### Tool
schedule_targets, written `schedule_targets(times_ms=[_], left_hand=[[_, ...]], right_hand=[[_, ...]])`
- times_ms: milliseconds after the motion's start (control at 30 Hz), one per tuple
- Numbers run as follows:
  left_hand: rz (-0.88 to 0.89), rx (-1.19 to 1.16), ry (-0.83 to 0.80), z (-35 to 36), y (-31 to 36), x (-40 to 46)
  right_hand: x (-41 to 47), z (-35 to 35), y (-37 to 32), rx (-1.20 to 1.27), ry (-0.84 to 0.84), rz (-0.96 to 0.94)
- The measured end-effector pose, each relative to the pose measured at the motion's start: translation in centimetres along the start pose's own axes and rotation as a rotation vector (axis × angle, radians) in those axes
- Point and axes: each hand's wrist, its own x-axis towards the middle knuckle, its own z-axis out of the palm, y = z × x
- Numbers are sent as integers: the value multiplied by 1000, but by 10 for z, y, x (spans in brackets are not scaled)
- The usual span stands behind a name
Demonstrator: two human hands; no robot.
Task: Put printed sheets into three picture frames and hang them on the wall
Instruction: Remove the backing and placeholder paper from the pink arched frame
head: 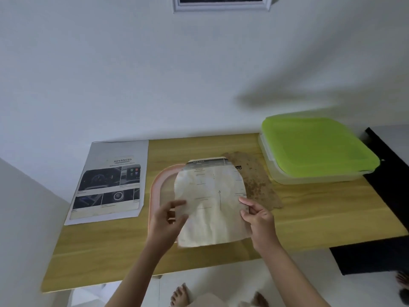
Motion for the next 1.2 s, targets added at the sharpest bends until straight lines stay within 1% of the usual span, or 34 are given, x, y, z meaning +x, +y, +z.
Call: schedule_targets(times_ms=[100,233,333,500,633,767,833,933,1033,1200], left_hand=[[-21,12,-40,39,11,-3],[-31,110,-120,111,20,-12],[-1,183,-196,167,25,-19],[4,257,-198,244,33,-28],[22,313,-256,290,35,-28],[29,398,-316,317,36,-23],[8,431,-314,323,36,-23],[25,475,-286,327,37,-21],[37,513,-269,327,35,-19],[64,513,-255,325,30,-19]], right_hand=[[1,-42,-12,-104,52,-63],[8,-114,-27,-359,96,-122],[15,-169,-34,-500,149,-98],[32,-243,-42,-648,165,-70],[56,-286,-43,-762,151,-66],[81,-312,-43,-952,64,-107],[90,-318,-42,-1041,31,-138],[103,-319,-39,-1199,39,-241],[108,-319,-34,-1213,70,-260],[106,-323,-24,-1177,99,-349]])
